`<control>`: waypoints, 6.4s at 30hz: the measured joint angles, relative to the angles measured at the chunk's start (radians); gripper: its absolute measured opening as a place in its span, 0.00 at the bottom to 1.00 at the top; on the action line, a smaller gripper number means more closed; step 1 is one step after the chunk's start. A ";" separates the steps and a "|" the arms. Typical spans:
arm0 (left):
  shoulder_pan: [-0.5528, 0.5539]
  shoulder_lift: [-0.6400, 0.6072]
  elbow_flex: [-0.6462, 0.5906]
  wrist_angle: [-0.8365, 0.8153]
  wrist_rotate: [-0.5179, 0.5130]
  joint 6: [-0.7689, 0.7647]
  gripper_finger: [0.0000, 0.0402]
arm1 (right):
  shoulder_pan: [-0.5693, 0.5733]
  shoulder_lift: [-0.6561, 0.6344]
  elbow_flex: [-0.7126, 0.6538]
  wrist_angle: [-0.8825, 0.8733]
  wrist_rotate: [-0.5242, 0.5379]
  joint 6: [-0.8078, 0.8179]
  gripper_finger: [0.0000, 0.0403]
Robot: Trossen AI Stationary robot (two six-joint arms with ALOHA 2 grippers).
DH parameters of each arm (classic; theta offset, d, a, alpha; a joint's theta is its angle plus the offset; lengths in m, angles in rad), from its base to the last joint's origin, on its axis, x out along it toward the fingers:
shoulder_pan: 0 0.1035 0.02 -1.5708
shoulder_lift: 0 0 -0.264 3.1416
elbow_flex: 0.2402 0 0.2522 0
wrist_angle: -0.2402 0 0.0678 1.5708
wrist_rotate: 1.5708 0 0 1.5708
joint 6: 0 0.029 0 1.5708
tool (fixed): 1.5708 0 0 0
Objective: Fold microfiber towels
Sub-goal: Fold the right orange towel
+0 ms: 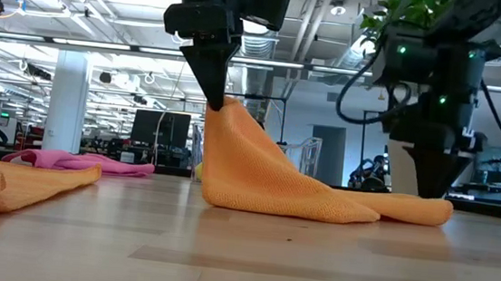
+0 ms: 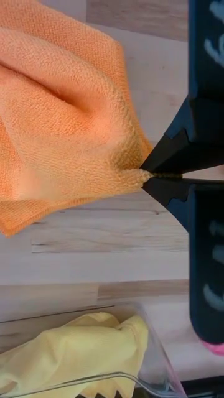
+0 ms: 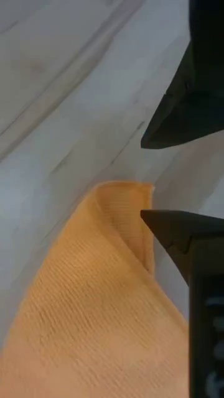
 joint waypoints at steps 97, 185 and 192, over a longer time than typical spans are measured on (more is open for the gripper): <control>0.168 0.003 -0.002 0.419 0.379 0.299 0.29 | 0.741 -0.303 0.340 -0.325 0.449 -1.159 0.02; -0.099 -0.071 -0.530 0.902 0.068 0.377 0.22 | 0.768 -0.303 0.339 -0.264 0.445 -1.037 0.02; -0.117 -0.016 -0.529 0.988 0.059 0.446 0.22 | 0.768 -0.303 0.339 -0.236 0.447 -1.035 0.02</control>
